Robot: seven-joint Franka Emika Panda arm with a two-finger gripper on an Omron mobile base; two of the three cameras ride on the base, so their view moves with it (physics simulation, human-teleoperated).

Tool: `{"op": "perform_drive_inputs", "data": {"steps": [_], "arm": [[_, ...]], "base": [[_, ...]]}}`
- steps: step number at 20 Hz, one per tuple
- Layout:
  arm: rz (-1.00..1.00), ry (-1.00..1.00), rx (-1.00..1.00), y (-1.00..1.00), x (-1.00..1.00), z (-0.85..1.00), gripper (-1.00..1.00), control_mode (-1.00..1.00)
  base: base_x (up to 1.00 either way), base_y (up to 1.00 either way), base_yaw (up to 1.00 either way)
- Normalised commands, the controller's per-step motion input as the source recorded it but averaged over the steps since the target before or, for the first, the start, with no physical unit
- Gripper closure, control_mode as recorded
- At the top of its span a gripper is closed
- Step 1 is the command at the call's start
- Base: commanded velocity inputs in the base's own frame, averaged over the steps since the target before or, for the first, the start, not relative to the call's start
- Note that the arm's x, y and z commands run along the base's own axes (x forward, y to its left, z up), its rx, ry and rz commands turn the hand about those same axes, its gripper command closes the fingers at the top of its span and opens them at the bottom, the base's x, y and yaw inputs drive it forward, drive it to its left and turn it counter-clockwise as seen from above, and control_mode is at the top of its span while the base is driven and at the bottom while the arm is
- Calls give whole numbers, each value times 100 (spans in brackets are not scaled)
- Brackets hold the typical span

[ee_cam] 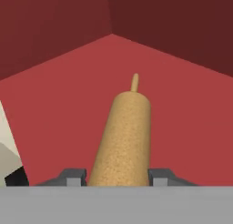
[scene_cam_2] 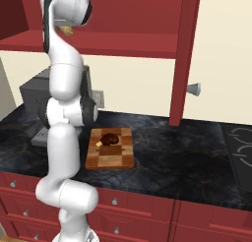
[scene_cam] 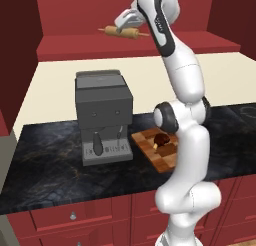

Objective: Open the cabinet, retrieve the rolling pin, and place it next to the meat on the cutting board to prepare for tenderizing.

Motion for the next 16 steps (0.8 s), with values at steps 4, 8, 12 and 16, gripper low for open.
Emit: {"op": "perform_drive_inputs", "data": {"steps": [4,8,12,16], "arm": [[0,-40,0,46,-100,-76,100,-100],[-1,-49,1,46,-100,-86,100,-100],[0,-56,5,33,-100,-85,100,-100],[-1,-45,14,13,-100,-60,100,-100]], "base": [[0,0,0],[0,0,0],[0,0,0],[0,0,0]]}}
